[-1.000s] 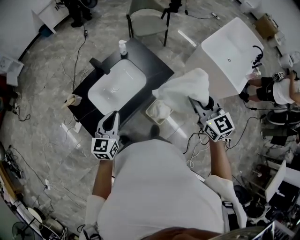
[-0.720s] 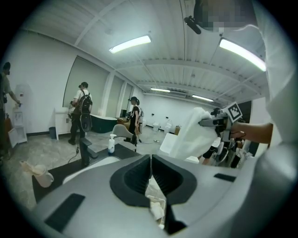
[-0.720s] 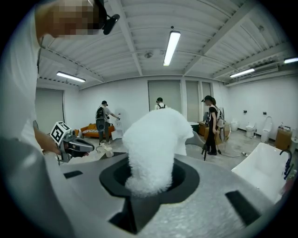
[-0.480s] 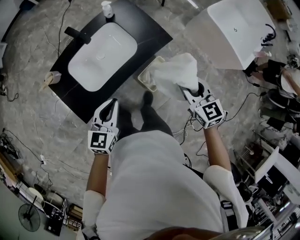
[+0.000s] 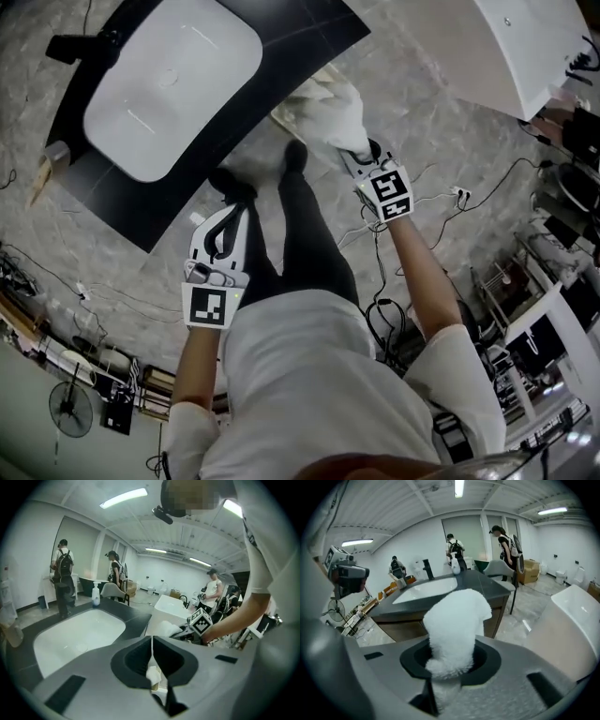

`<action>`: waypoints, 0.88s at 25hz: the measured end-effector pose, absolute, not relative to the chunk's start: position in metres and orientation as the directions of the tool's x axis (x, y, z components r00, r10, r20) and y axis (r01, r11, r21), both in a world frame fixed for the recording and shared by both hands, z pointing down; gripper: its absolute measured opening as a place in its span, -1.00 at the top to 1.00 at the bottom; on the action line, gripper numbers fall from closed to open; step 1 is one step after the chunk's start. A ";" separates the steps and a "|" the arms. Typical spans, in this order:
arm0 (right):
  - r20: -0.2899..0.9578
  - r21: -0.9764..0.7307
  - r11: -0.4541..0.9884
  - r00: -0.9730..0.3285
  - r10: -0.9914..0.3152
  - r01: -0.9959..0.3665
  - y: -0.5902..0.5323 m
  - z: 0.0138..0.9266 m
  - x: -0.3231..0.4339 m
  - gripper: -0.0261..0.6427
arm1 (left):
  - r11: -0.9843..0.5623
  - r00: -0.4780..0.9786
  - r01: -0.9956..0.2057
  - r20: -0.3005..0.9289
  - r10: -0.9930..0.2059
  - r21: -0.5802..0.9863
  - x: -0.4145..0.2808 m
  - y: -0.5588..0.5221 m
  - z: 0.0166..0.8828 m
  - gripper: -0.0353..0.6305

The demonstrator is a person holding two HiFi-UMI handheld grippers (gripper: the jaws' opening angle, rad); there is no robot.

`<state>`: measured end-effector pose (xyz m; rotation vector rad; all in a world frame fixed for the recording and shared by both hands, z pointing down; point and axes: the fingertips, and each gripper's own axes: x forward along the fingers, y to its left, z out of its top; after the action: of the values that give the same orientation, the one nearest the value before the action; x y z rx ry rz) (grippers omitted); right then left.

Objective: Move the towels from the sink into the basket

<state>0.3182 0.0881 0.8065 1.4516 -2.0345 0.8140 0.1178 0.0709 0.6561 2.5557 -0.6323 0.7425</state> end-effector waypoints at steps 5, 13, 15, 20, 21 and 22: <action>0.777 -0.218 0.174 -0.278 -0.565 -0.960 0.100 0.949 0.336 0.58 | -0.829 0.739 -0.490 0.632 -0.231 0.269 0.138 0.084 0.744 0.86; 0.859 -0.216 0.018 -0.199 -0.471 -0.976 0.105 1.155 0.351 0.54 | -0.891 0.740 -0.384 0.658 -0.139 0.244 0.159 0.106 0.859 0.86; 0.884 -0.197 -0.029 -0.164 -0.438 -0.980 0.107 1.204 0.354 0.53 | -0.891 0.730 -0.382 0.672 -0.127 0.246 0.157 0.110 0.890 0.86; 0.939 -0.132 -0.063 -0.105 -0.327 -0.989 0.125 1.315 0.351 0.42 | -0.878 0.682 -0.405 0.724 -0.104 0.255 0.147 0.132 0.965 0.86; 0.948 -0.124 -0.050 -0.103 -0.301 -0.991 0.131 1.335 0.349 0.30 | -0.882 0.679 -0.396 0.729 -0.093 0.256 0.148 0.137 0.978 0.86; 0.955 -0.121 -0.036 -0.106 -0.278 -0.992 0.135 1.352 0.346 0.15 | -0.890 0.679 -0.379 0.729 -0.081 0.254 0.150 0.142 0.988 0.85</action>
<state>0.3459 0.1350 1.3519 1.3981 -1.4774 1.1896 0.1496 0.1416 0.9876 2.5065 -0.3600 1.0621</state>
